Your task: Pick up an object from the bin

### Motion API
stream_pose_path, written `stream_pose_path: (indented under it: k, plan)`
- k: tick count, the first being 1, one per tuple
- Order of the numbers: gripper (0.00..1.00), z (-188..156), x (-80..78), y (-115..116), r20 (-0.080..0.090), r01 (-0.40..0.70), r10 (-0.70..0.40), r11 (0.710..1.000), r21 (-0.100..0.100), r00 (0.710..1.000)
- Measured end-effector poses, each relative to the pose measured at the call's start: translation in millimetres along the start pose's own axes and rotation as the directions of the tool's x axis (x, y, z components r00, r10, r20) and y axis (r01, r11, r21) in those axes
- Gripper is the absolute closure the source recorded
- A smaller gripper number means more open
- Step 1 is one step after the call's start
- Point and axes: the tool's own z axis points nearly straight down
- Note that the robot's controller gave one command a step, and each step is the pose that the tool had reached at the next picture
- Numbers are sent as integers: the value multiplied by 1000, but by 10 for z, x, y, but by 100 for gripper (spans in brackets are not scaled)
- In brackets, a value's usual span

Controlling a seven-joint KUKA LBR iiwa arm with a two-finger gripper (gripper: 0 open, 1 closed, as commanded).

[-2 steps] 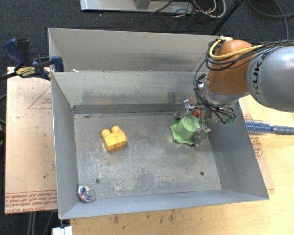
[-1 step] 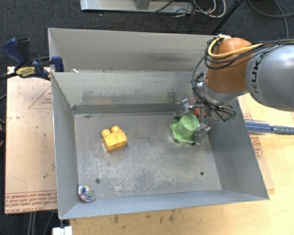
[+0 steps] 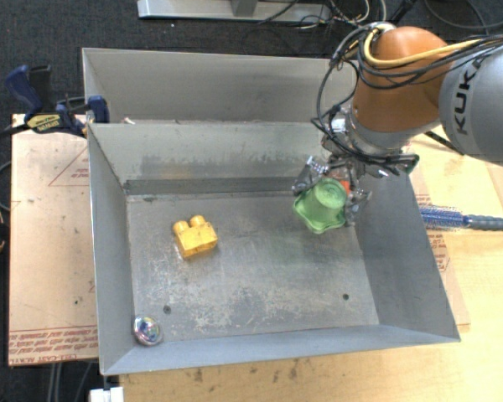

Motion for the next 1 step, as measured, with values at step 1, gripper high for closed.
stream_pose_path:
  k: [1]
  plan:
    - [100, -1075, -12, -114, 2, -32, 32, 999, 5, 999]
